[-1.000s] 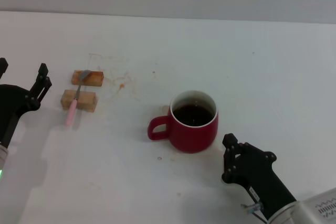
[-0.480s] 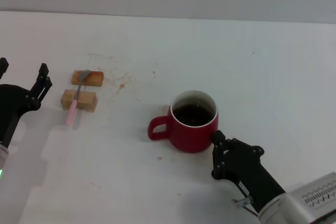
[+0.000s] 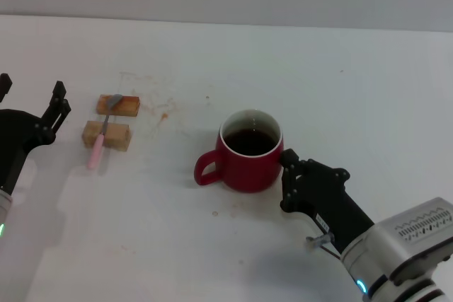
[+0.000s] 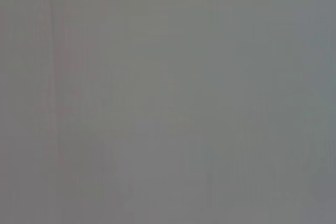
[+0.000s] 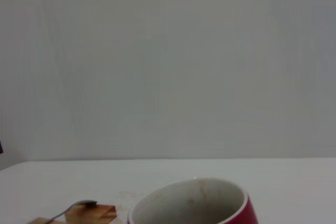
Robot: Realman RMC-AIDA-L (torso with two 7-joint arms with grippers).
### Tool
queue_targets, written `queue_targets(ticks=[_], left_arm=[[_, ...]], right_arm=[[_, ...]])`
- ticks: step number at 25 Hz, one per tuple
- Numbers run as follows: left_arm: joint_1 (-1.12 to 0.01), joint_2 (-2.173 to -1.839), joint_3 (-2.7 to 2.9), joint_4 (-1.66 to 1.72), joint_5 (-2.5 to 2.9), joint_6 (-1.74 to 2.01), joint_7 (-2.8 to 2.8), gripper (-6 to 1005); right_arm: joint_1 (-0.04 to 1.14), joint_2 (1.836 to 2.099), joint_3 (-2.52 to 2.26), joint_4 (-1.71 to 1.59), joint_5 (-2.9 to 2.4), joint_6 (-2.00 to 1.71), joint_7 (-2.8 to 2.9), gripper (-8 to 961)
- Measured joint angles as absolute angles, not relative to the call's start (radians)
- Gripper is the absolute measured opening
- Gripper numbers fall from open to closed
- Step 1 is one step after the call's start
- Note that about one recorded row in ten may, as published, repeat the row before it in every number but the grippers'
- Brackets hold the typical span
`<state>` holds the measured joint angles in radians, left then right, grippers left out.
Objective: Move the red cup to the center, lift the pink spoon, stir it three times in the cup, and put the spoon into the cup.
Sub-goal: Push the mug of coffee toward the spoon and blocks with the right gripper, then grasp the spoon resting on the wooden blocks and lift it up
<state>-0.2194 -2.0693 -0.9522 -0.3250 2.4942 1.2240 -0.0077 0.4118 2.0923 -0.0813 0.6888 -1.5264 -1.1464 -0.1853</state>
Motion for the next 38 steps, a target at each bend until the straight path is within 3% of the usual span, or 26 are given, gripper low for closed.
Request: queue_targets(ticks=[7,20,38], left_arm=[[-0.222,-2.069,-0.947,-0.326,2.495,1.224,-0.008,837],[-0.163,-2.072,-0.817,-0.346,2.502,1.236,-0.036,835],[-0.108,-2.076,-0.706,-0.363,2.494,1.190,-0.049,832]], right_arm=[[0.409,2.092,-0.073,0.665,-1.528,-1.161,-0.185,0],[0.246,2.091,-0.006,0.583,-1.516,-1.360,-0.196,0],[0.212,2.091,-0.009,0.576,-1.512,-1.376,-0.197,-1]])
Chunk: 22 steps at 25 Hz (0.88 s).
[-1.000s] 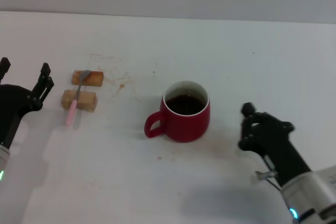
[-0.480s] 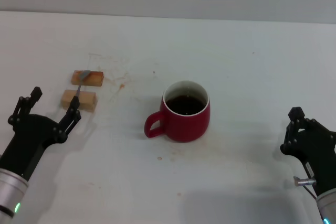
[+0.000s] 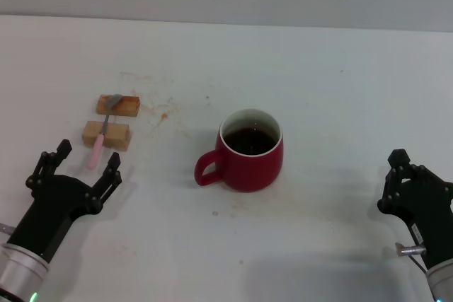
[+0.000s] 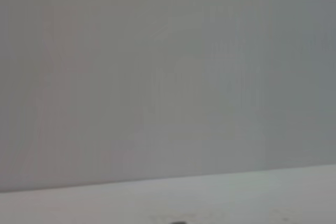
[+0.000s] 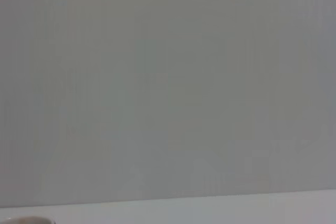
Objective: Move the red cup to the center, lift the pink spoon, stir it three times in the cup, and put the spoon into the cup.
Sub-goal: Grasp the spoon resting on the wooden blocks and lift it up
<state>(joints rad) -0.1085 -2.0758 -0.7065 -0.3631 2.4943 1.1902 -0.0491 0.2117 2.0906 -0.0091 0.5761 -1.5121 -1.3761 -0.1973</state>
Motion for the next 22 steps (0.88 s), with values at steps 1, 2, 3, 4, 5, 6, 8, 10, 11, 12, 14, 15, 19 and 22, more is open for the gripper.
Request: queue_targets(ticks=[1,2,3,4,5,6,8,10,11,12,14,15,19,22], left_arm=[[-0.110,-2.076,-0.705,-0.363,2.494,1.182,-0.049,832],[-0.118,-2.077,-0.701,-0.363,2.494,1.157,-0.049,832],[-0.118,-2.077,-0.701,-0.363,2.494,1.157,-0.049,832],[-0.120,-2.077,-0.700,-0.363,2.494,1.147,-0.049,832],[-0.124,-2.077,-0.701,-0.363,2.494,1.139,-0.049,831],[-0.126,-2.078,-0.701,-0.362,2.494,1.135,-0.048,831],[-0.129,-2.078,-0.703,-0.362,2.494,1.129,-0.047,831],[-0.132,-2.078,-0.704,-0.362,2.494,1.125,-0.048,831],[-0.134,-2.078,-0.705,-0.362,2.494,1.122,-0.047,831],[-0.136,-2.078,-0.706,-0.361,2.494,1.120,-0.046,830],[-0.142,-2.079,-0.706,-0.359,2.494,1.118,-0.044,830],[-0.144,-2.078,-0.706,-0.358,2.494,1.117,-0.045,830],[-0.154,-2.078,-0.706,-0.359,2.494,1.094,-0.045,829],[-0.162,-2.078,-0.705,-0.361,2.494,1.081,-0.044,829]], right_arm=[[0.212,2.090,-0.009,0.576,-1.513,-1.376,-0.197,-1],[0.212,2.091,-0.009,0.576,-1.513,-1.376,-0.197,-1],[0.212,2.090,-0.009,0.576,-1.514,-1.376,-0.198,-1],[0.213,2.090,-0.009,0.577,-1.515,-1.376,-0.198,-1],[0.213,2.090,-0.009,0.577,-1.516,-1.376,-0.198,-1],[0.213,2.090,-0.009,0.577,-1.517,-1.376,-0.198,-1],[0.213,2.090,-0.009,0.577,-1.518,-1.376,-0.198,-1],[0.213,2.090,-0.009,0.577,-1.519,-1.376,-0.198,-1],[0.213,2.090,-0.009,0.577,-1.519,-1.376,-0.198,-1],[0.213,2.089,-0.010,0.577,-1.519,-1.376,-0.198,-1],[0.213,2.089,-0.011,0.577,-1.520,-1.376,-0.198,-1],[0.213,2.089,-0.011,0.577,-1.520,-1.376,-0.198,-1],[0.213,2.089,-0.011,0.577,-1.520,-1.376,-0.198,-1],[0.214,2.089,-0.011,0.577,-1.520,-1.376,-0.198,-1]])
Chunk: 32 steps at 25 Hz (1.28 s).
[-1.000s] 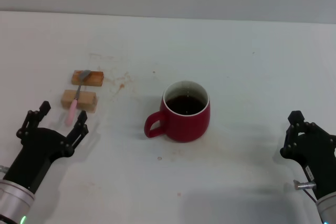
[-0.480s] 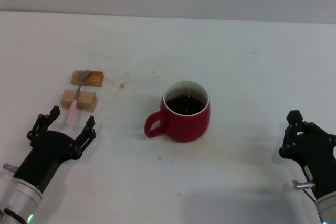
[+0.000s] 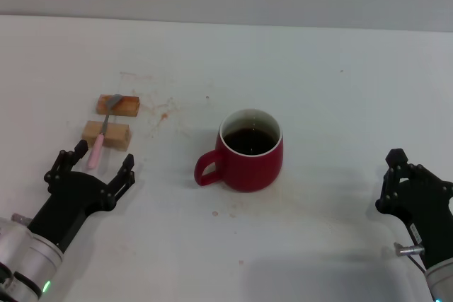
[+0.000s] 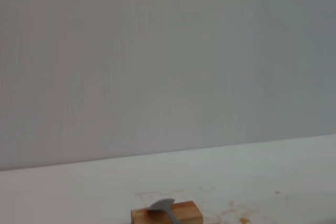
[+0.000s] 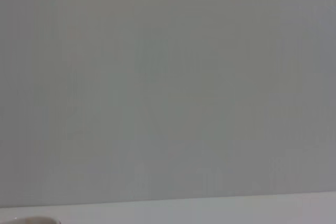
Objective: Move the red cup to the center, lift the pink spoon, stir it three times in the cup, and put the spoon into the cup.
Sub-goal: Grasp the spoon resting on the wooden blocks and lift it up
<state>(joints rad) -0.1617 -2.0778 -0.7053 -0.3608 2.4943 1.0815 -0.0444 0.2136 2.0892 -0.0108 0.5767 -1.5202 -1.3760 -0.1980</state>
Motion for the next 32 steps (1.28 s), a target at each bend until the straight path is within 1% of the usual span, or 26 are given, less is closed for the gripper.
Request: queue_targets(ticks=[13,18,32], left_arm=[[-0.167,-2.078,-0.708,-0.362,2.485,1.070,-0.043,827],[-0.173,-2.077,-0.710,-0.358,2.477,1.058,-0.043,749],[-0.173,-2.075,-0.708,-0.363,2.458,1.046,-0.039,738]], right_arm=[[0.213,2.088,-0.011,0.578,-1.520,-1.374,-0.198,-1],[0.214,2.088,-0.011,0.578,-1.520,-1.373,-0.198,0],[0.216,2.087,-0.012,0.582,-1.523,-1.371,-0.198,0]])
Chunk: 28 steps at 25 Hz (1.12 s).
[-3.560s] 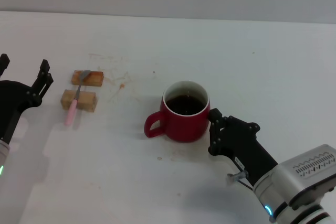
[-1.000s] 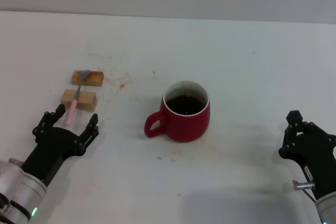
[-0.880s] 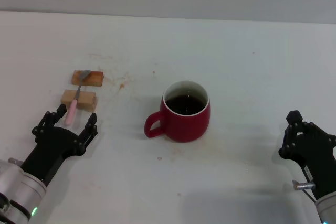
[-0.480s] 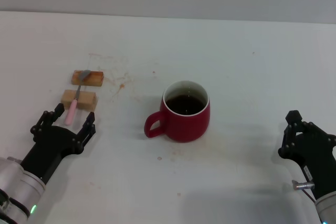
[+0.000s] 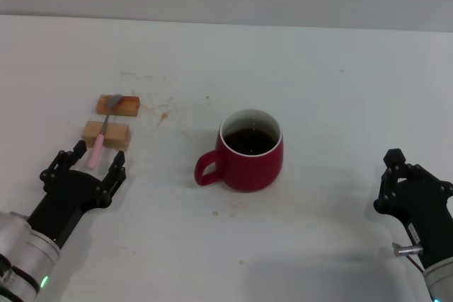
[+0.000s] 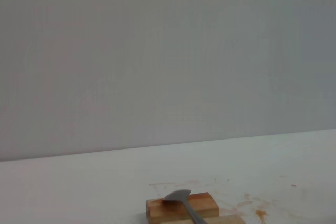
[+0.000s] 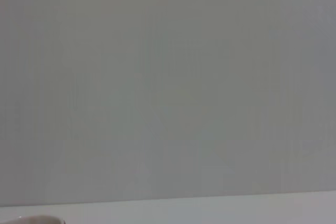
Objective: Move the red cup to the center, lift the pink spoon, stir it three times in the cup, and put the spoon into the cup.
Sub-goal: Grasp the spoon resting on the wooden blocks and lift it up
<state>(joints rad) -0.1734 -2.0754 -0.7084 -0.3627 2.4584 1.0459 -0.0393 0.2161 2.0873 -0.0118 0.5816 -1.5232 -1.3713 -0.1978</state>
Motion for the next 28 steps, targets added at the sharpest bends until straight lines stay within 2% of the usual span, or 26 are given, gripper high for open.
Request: queue_targets(ticks=[5,11,28], left_arm=[[-0.173,-2.075,-0.709,-0.363,2.459,1.044,-0.042,729],[-0.176,-2.075,-0.710,-0.362,2.459,1.031,-0.041,639],[-0.176,-2.074,-0.718,-0.362,2.458,1.028,-0.046,600]], right_arm=[[0.218,2.087,-0.012,0.583,-1.523,-1.371,-0.198,0],[0.218,2.086,-0.012,0.582,-1.523,-1.369,-0.197,0],[0.219,2.086,-0.014,0.580,-1.523,-1.367,-0.193,0]])
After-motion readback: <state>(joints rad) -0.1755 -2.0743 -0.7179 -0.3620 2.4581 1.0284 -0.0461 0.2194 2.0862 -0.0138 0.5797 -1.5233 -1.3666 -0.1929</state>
